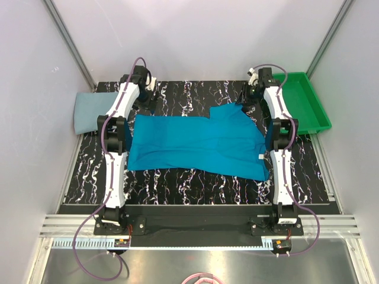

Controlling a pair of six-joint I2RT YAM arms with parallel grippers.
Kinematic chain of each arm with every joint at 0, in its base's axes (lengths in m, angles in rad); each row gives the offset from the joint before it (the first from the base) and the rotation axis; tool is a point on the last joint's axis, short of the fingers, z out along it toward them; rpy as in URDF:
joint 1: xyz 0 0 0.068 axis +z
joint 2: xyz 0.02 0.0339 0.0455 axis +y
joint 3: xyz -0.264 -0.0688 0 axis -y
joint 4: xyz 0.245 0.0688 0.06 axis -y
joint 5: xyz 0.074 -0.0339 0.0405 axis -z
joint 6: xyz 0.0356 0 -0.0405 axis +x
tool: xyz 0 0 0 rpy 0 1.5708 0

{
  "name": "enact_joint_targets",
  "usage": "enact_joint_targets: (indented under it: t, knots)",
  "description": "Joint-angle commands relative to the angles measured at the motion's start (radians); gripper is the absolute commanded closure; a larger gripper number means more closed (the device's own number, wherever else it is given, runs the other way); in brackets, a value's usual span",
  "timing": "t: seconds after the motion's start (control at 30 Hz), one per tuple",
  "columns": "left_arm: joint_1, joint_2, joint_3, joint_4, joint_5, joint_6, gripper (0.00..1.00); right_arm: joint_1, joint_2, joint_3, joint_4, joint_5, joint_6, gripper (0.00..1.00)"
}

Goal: Fold and stack the t-shirts
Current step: Fold the tshirt

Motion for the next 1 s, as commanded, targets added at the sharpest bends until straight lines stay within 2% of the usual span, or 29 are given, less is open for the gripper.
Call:
enact_joint_targets:
  t: [0.0, 0.13, 0.2, 0.3, 0.4, 0.63, 0.97]
  knots:
    - [0.002, -0.056, 0.002, 0.008, 0.005, -0.013, 0.13, 0.013, 0.023, 0.008, -0.033, -0.052, 0.035, 0.62]
    - [0.002, -0.057, -0.003, 0.004, 0.005, -0.016, 0.13, 0.034, 0.012, -0.005, -0.053, -0.01, 0.005, 0.63]
    - [0.002, -0.06, -0.003, 0.003, 0.005, -0.019, 0.13, 0.042, 0.006, -0.018, -0.057, -0.01, 0.0, 0.67]
    - [0.002, -0.068, -0.004, 0.004, 0.005, -0.025, 0.12, 0.042, 0.008, -0.021, -0.045, -0.001, 0.014, 0.85]
    - [0.002, -0.073, -0.017, 0.001, 0.032, -0.03, 0.12, 0.042, 0.015, 0.002, -0.013, 0.011, 0.044, 0.93]
    - [0.009, -0.065, -0.044, -0.005, 0.025, -0.024, 0.12, 0.045, 0.018, 0.045, 0.041, 0.03, 0.044, 0.92]
    - [0.051, 0.024, 0.028, 0.003, 0.037, -0.03, 0.12, 0.044, -0.012, 0.03, 0.027, 0.031, 0.02, 0.92]
